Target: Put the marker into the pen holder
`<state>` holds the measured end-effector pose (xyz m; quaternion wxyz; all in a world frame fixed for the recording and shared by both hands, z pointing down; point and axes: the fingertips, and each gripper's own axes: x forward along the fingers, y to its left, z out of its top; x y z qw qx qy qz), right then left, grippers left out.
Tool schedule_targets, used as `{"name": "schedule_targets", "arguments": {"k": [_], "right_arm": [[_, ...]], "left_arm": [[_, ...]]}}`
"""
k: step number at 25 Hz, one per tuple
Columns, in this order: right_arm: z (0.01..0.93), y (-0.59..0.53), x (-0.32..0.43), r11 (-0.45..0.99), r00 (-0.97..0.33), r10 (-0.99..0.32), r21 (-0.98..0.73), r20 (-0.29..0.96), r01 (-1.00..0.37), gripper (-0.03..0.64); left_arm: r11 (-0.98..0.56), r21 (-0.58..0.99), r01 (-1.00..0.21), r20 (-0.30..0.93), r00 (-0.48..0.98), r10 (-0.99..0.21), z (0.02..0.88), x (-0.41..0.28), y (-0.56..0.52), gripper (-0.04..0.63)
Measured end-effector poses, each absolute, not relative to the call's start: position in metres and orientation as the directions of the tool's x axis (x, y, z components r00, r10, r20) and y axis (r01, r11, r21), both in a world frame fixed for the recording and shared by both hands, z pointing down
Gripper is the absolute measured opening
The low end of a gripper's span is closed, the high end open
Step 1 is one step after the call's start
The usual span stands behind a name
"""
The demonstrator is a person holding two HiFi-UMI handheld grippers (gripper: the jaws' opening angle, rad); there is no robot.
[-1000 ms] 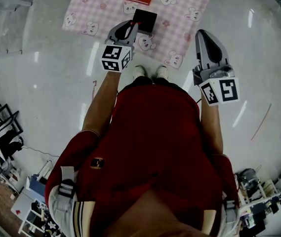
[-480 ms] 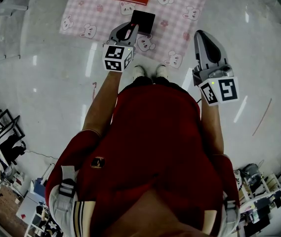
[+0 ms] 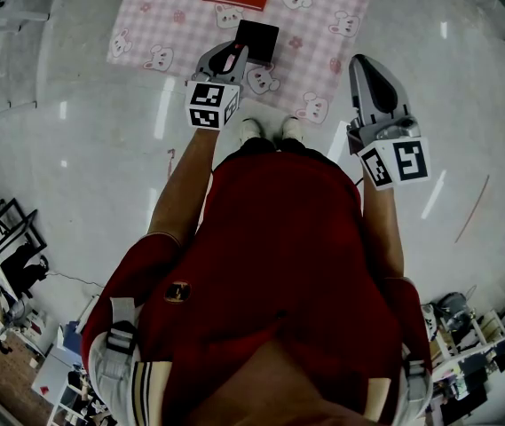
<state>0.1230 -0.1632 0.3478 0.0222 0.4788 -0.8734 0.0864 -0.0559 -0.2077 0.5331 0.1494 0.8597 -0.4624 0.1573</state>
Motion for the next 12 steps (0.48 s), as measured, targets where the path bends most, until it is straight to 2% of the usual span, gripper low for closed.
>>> {"name": "schedule_targets", "arguments": {"k": [12], "right_arm": [[0.3494,-0.1671,0.1203,0.526,-0.541,-0.833,-0.136,0.120,-0.840,-0.002]], "left_arm": [[-0.539,0.105,-0.836,0.407,0.531,-0.743,0.5328,-0.0548,-0.2045,0.066]]}}
